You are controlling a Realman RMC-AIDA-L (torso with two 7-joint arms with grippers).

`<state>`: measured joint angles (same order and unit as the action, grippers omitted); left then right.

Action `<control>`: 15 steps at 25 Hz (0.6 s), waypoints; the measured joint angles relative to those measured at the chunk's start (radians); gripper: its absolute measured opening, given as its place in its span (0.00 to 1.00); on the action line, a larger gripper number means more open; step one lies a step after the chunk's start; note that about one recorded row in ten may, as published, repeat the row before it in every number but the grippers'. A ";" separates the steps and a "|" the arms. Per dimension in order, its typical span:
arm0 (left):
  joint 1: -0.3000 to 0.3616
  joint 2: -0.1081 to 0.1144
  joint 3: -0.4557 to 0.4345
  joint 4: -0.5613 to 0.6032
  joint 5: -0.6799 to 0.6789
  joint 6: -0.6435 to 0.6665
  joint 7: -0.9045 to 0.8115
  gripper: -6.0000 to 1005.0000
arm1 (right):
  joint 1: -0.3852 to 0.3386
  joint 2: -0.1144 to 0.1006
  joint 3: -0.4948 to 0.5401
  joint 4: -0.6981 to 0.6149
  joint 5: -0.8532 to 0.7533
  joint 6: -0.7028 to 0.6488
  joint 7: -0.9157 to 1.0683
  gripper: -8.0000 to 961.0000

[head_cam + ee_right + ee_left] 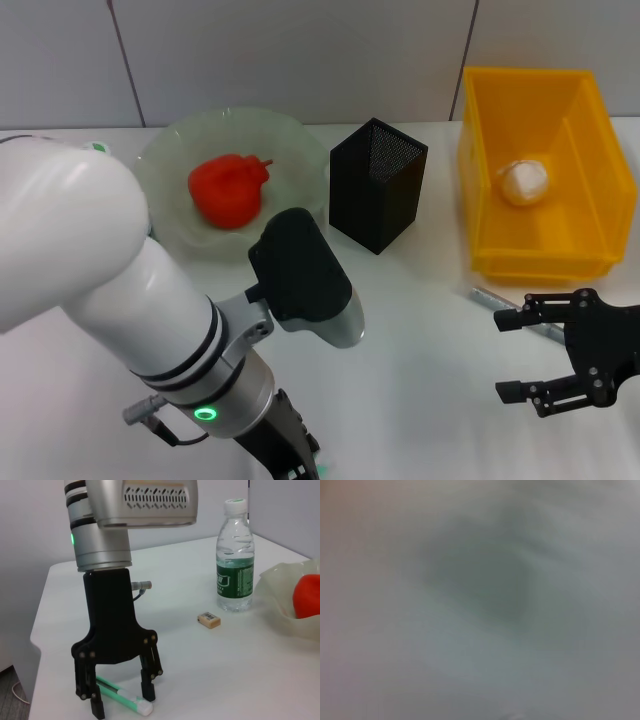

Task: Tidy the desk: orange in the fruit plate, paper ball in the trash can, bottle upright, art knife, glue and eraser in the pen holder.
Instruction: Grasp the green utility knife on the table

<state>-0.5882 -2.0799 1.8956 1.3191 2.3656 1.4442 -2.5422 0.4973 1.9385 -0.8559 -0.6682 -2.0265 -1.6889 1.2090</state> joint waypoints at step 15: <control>-0.001 0.000 0.007 0.009 0.029 -0.017 -0.011 0.59 | -0.001 0.000 0.000 -0.001 0.000 0.000 -0.005 0.86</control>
<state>-0.5896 -2.0800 1.9023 1.3282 2.3948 1.4269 -2.5527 0.4966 1.9389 -0.8559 -0.6688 -2.0266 -1.6889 1.2041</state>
